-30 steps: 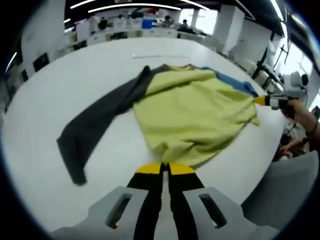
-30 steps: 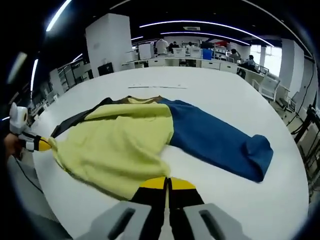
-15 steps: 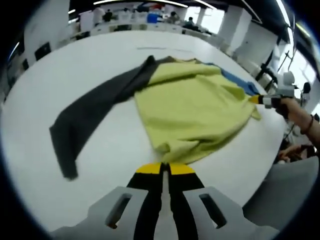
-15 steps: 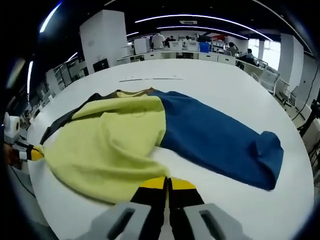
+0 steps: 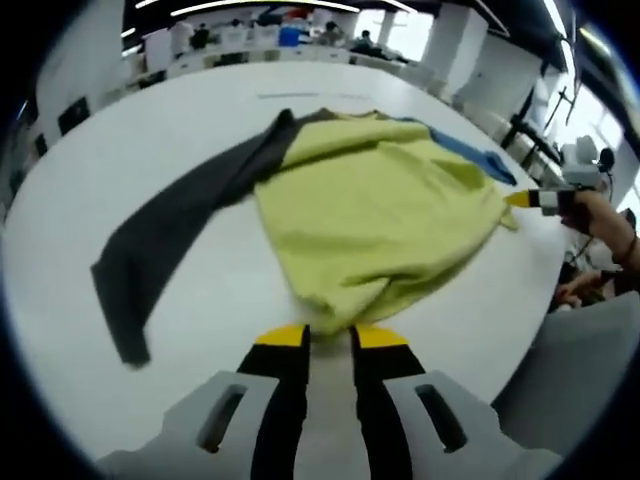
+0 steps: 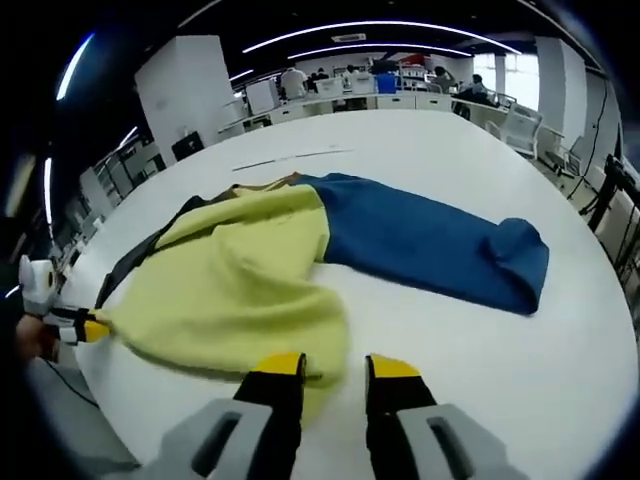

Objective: Fold the garment on the visible template until the final outline fits inside the template.

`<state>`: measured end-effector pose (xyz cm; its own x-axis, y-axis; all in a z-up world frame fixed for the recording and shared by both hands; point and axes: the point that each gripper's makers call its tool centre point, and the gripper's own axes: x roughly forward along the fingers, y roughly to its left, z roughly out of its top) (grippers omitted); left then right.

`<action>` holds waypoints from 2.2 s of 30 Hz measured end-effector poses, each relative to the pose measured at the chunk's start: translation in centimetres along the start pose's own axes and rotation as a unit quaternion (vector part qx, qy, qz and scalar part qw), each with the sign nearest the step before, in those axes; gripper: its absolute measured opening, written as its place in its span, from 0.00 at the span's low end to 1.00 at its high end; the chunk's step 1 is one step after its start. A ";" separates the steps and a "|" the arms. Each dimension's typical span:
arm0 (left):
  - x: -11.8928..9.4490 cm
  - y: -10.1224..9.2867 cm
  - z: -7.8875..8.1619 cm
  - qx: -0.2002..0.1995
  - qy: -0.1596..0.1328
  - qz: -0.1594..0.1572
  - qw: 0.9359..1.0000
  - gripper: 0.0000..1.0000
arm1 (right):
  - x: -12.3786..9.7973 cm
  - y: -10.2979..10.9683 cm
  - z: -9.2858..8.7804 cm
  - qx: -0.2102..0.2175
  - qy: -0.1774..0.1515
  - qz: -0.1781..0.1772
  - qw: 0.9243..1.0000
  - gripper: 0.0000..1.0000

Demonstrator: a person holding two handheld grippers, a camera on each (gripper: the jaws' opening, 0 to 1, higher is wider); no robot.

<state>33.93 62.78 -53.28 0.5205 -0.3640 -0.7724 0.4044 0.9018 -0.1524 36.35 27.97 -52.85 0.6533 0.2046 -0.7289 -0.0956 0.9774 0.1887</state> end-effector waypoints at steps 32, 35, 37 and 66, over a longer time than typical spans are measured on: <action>-0.6 0.0 0.3 -0.035 -0.029 -0.010 0.999 0.00 | -0.6 2.1 -2.7 -0.019 0.027 -0.020 0.999 0.00; -1.0 -0.1 0.3 -0.042 -0.030 -0.013 0.999 0.00 | -1.4 2.2 -2.5 -0.028 0.026 -0.011 0.999 0.00; -1.2 -0.2 0.0 -0.037 -0.020 -0.014 0.999 0.00 | -1.9 2.2 -2.7 -0.035 0.029 -0.007 0.999 0.00; -4.5 -1.9 -3.8 -0.078 0.060 -0.025 0.995 0.00 | -7.1 1.4 -7.2 -0.066 0.081 0.034 0.994 0.00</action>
<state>28.02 63.61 -51.86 0.4059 -0.3873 -0.8278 0.3014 0.9118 -0.2788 26.16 28.27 -52.17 0.5133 0.2658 -0.8160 -0.2407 0.9572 0.1604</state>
